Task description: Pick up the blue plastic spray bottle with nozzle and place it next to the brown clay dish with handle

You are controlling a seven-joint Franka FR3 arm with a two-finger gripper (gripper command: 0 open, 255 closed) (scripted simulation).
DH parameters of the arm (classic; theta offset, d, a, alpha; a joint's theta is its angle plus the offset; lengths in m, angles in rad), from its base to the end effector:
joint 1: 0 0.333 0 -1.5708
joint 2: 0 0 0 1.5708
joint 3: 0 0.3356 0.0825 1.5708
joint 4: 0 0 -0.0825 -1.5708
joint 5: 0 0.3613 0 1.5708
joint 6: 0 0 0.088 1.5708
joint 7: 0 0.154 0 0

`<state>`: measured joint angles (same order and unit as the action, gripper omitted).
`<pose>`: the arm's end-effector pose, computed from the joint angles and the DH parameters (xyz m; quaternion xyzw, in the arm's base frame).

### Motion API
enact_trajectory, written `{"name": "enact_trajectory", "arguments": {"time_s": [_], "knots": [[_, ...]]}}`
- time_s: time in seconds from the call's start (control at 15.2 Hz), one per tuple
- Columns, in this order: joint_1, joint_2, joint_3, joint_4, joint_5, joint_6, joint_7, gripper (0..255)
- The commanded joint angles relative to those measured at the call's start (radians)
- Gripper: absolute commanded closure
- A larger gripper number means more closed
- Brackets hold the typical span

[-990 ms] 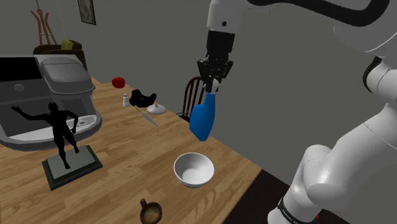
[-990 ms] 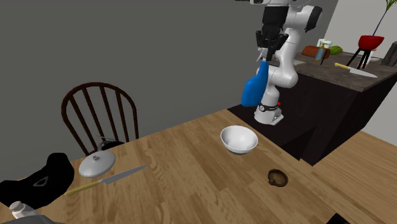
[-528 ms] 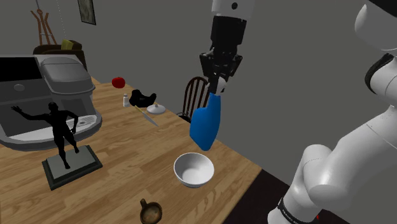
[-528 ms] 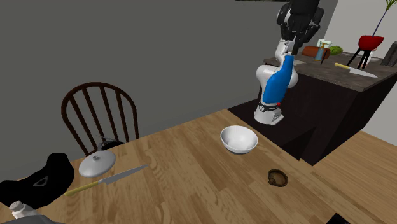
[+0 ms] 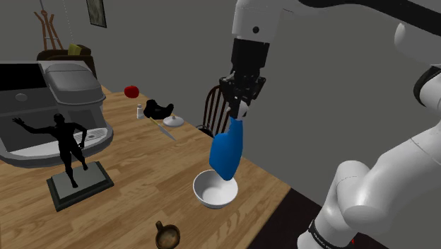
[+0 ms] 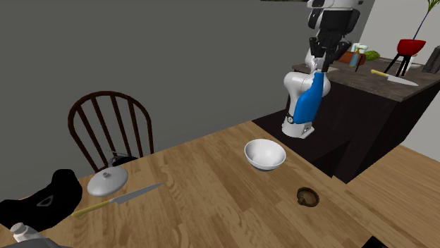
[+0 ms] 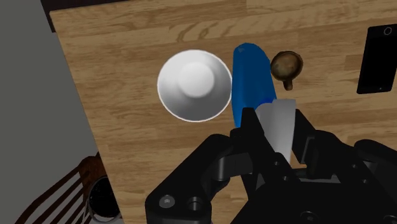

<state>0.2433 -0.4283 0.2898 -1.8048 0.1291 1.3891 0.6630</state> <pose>0.2929 0.2329 0.6610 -0.9978 0.0659 0.0042 0.0021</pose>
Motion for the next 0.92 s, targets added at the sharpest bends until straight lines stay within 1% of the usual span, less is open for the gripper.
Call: {"name": "enact_trajectory", "arguments": {"time_s": [0.0,0.86], "knots": [[0.001,-0.012,0.000,-0.039,0.003,0.028,-0.003,255],[0.011,-0.070,0.007,-0.267,0.019,0.198,-0.018,255]]}}
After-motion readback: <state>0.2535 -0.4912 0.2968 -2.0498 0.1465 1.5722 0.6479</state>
